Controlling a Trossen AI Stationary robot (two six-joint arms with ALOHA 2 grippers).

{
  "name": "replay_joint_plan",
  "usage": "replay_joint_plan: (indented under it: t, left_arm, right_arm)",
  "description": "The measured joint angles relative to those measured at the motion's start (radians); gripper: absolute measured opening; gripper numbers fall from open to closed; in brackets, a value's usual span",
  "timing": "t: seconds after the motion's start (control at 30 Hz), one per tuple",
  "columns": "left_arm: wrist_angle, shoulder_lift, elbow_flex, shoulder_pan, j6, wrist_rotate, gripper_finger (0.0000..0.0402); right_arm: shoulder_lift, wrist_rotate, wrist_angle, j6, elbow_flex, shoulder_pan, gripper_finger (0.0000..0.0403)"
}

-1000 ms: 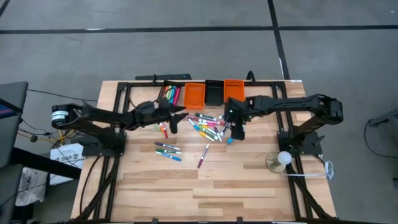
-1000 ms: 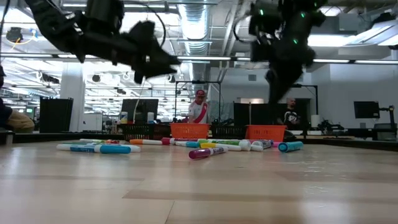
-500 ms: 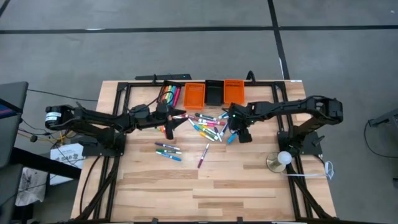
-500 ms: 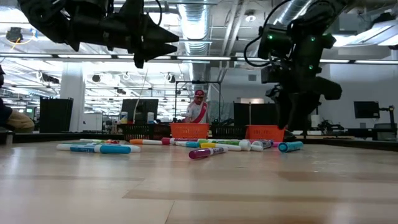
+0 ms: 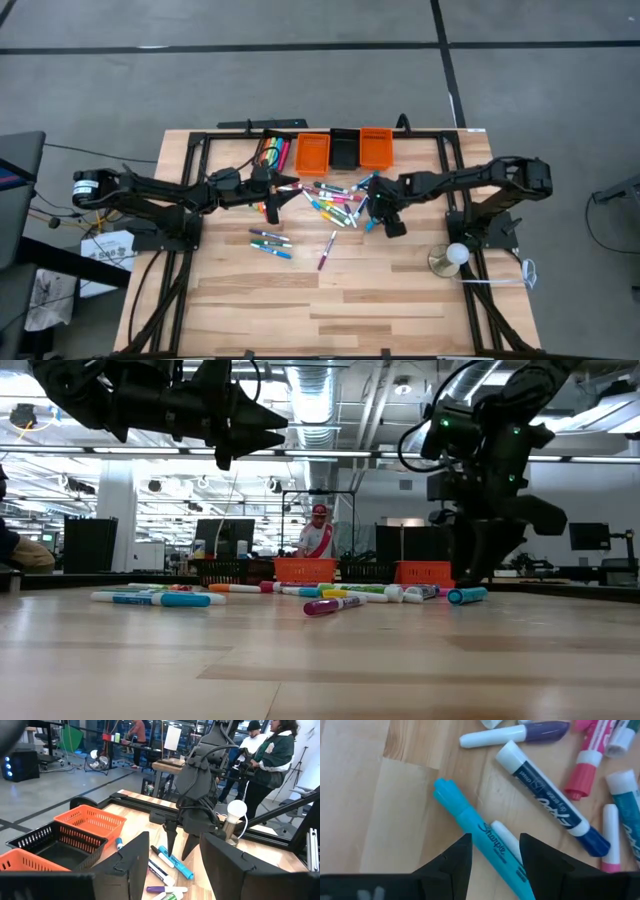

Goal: Pick & Place Markers
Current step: Put the big blue highlighter pen into the left black basket

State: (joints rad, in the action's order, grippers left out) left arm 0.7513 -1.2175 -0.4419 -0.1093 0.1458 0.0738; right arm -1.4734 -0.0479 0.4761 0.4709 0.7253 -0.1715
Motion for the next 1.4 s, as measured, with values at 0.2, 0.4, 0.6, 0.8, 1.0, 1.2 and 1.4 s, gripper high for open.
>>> replay_joint_plan:
  t: [0.2,0.4,0.6,0.8,1.0,1.2,1.4]
  left_arm:
    - [-0.003,0.000,0.000,0.000,0.000,0.000,0.0173]
    - [-0.003,0.000,0.000,0.000,0.000,0.000,0.0173]
    - [-0.003,0.000,0.000,-0.002,-0.002,0.000,0.0173]
    - [-0.003,0.000,0.000,-0.002,-0.007,0.000,0.0173]
    - [-0.003,0.000,0.000,-0.003,-0.008,0.000,0.0173]
    - [-0.003,0.000,0.000,-0.003,-0.011,0.000,0.0173]
    - [-0.003,-0.001,0.000,-0.003,-0.011,0.000,0.0173]
  right_arm:
    - [0.000,-0.004,-0.059,0.000,-0.047,0.002,0.0152]
    - [-0.014,-0.005,-0.070,0.000,-0.055,0.002,0.0148]
    - [-0.029,-0.008,-0.068,-0.007,-0.055,0.002,0.0143]
    - [-0.080,-0.024,-0.074,-0.026,-0.051,0.001,0.0135]
    - [-0.106,-0.047,-0.068,-0.026,-0.047,0.000,0.0111]
    - [-0.049,-0.108,-0.071,-0.050,-0.037,0.001,0.0067]
    - [0.001,-0.201,-0.081,-0.062,0.010,0.012,0.0058]
